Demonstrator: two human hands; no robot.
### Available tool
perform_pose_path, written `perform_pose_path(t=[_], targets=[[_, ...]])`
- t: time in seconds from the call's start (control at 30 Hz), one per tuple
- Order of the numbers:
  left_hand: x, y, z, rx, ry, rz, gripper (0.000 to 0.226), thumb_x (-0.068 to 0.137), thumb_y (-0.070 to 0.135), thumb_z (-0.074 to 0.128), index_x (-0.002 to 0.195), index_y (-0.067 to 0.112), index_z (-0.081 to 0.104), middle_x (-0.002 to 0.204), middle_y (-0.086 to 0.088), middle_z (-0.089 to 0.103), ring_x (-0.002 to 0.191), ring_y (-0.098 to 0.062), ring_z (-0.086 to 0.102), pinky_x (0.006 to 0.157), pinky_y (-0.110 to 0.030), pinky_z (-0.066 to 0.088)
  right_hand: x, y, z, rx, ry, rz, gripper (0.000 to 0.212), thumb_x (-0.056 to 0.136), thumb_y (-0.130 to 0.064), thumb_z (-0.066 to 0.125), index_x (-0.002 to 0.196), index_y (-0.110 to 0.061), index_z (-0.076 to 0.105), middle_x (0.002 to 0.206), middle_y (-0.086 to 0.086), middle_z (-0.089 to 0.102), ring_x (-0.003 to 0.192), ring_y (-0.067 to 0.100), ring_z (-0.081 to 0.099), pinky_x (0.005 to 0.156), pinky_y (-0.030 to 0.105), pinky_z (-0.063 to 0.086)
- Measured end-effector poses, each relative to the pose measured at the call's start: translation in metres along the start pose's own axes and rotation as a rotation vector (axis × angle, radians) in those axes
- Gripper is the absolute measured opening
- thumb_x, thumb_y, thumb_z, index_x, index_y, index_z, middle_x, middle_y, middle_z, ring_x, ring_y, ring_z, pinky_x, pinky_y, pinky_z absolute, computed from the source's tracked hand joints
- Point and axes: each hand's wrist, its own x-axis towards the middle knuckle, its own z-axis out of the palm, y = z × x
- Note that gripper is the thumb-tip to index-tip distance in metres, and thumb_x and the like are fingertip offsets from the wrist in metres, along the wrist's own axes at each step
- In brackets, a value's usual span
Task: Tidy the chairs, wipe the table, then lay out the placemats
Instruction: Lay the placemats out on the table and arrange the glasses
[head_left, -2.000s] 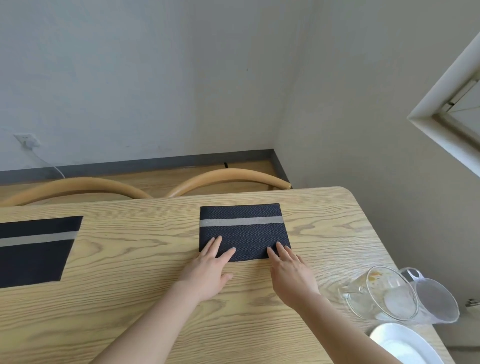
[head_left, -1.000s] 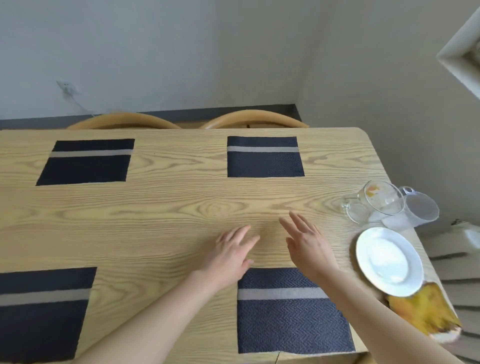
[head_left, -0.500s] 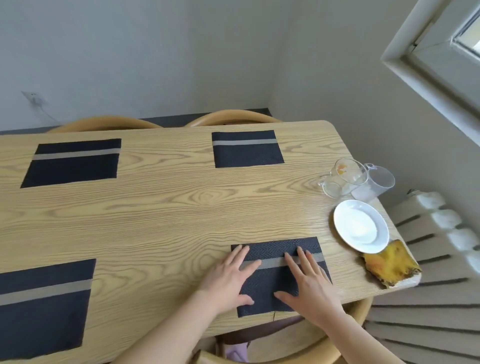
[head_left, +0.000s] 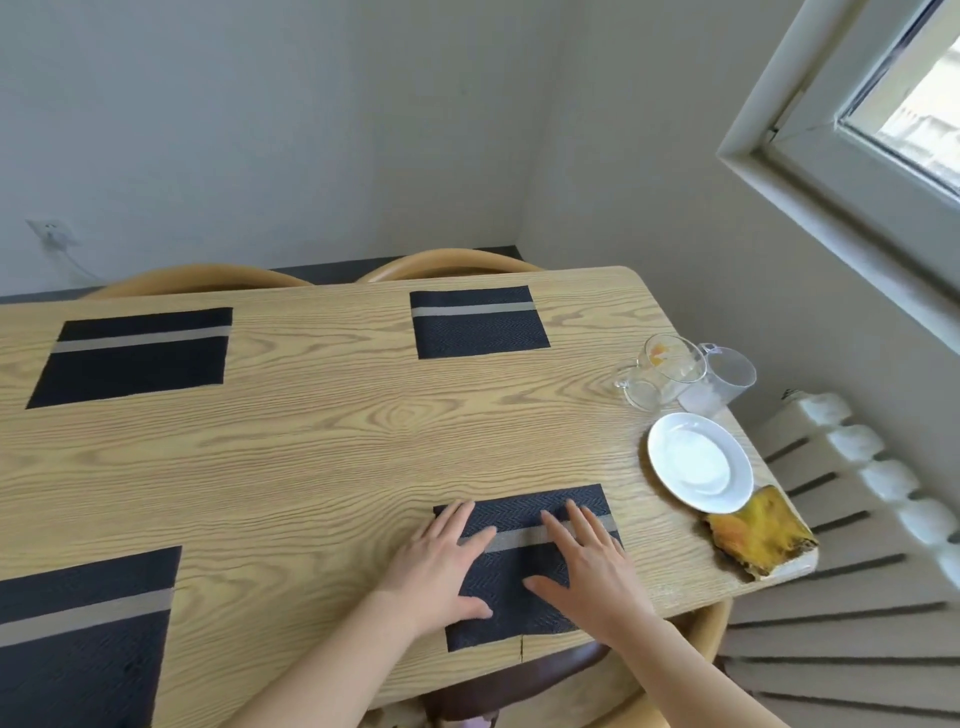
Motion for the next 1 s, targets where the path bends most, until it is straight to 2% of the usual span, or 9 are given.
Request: perform_pose_path(t=[0.13,0.33,0.5,0.6,0.73,0.8,0.87,0.93,1.0], targets=[[0.019,0.018,-0.037,-0.034,0.099,0.046,0.082,0.087,0.057,0.053,0.152,0.031,0.009,0.160,-0.002,-0.009,0.147,-0.020,-0.005,0.119,-0.039,0.001,0.005,0.009,-0.036,0.108,0.176,0.016,0.064,0.095,-0.053,0.044,0.152,-0.033,0.019,0.161,-0.003,0.011,0.149,0.016,0.004,0.117,0.034,0.021],[0.071,0.062,-0.101,-0.051,0.233,0.097,0.077,0.091,0.050,0.053,0.152,0.026,0.011,0.160,-0.001,0.001,0.146,-0.023,0.013,0.118,-0.039,0.012,0.016,0.061,-0.108,0.130,0.430,0.140,0.052,0.094,-0.027,0.055,0.144,-0.025,0.040,0.152,0.000,0.037,0.140,0.021,0.031,0.109,0.035,0.033],[0.130,0.092,-0.130,-0.038,0.258,0.076,0.082,0.090,0.049,0.054,0.152,0.023,0.007,0.160,-0.002,0.005,0.144,-0.024,0.021,0.117,-0.039,0.021,0.039,0.115,-0.152,0.155,0.499,0.292,0.059,0.089,-0.016,0.058,0.145,-0.022,0.039,0.149,0.001,0.040,0.135,0.027,0.035,0.105,0.034,0.035],[0.169,0.109,-0.139,-0.062,0.259,0.048,0.086,0.089,0.049,0.056,0.152,0.022,0.004,0.160,-0.002,0.006,0.144,-0.022,0.019,0.115,-0.038,0.026,0.061,0.146,-0.167,0.191,0.514,0.344,0.065,0.086,-0.015,0.060,0.146,-0.020,0.036,0.150,0.001,0.038,0.136,0.028,0.034,0.106,0.033,0.034],[0.221,0.125,-0.142,-0.073,0.206,0.014,0.089,0.089,0.046,0.058,0.152,0.018,0.002,0.160,-0.003,0.007,0.143,-0.023,0.022,0.112,-0.037,0.032,0.093,0.177,-0.177,0.258,0.495,0.385,0.073,0.080,-0.014,0.063,0.146,-0.021,0.032,0.144,0.003,0.038,0.129,0.032,0.039,0.098,0.035,0.040],[0.244,0.128,-0.140,-0.112,0.181,-0.010,0.081,0.091,0.042,0.056,0.152,0.017,0.009,0.158,-0.002,0.016,0.139,-0.024,0.029,0.108,-0.038,0.036,0.108,0.190,-0.176,0.255,0.451,0.416,0.080,0.081,-0.018,0.065,0.150,-0.019,0.024,0.151,0.006,0.030,0.133,0.033,0.035,0.101,0.036,0.039],[0.258,0.127,-0.138,-0.153,0.205,-0.035,0.057,0.095,0.035,0.049,0.145,0.018,0.029,0.148,0.000,0.038,0.129,-0.023,0.039,0.100,-0.039,0.042,0.117,0.197,-0.175,0.267,0.407,0.430,0.087,0.082,-0.024,0.067,0.153,-0.020,0.015,0.157,0.008,0.021,0.139,0.032,0.028,0.106,0.035,0.035],[0.268,0.124,-0.137,-0.146,0.264,-0.055,0.032,0.097,0.031,0.043,0.127,0.021,0.049,0.127,0.003,0.057,0.117,-0.020,0.046,0.086,-0.037,0.047,0.126,0.205,-0.175,0.295,0.372,0.435,0.092,0.083,-0.030,0.069,0.154,-0.023,0.010,0.160,0.007,0.014,0.143,0.029,0.022,0.108,0.034,0.033],[0.276,0.119,-0.137,-0.126,0.272,-0.062,0.023,0.098,0.034,0.044,0.112,0.022,0.058,0.114,0.007,0.061,0.109,-0.017,0.048,0.079,-0.034,0.046,0.133,0.210,-0.174,0.313,0.350,0.427,0.095,0.082,-0.036,0.070,0.154,-0.023,0.009,0.160,0.007,0.015,0.143,0.028,0.024,0.108,0.035,0.033]])
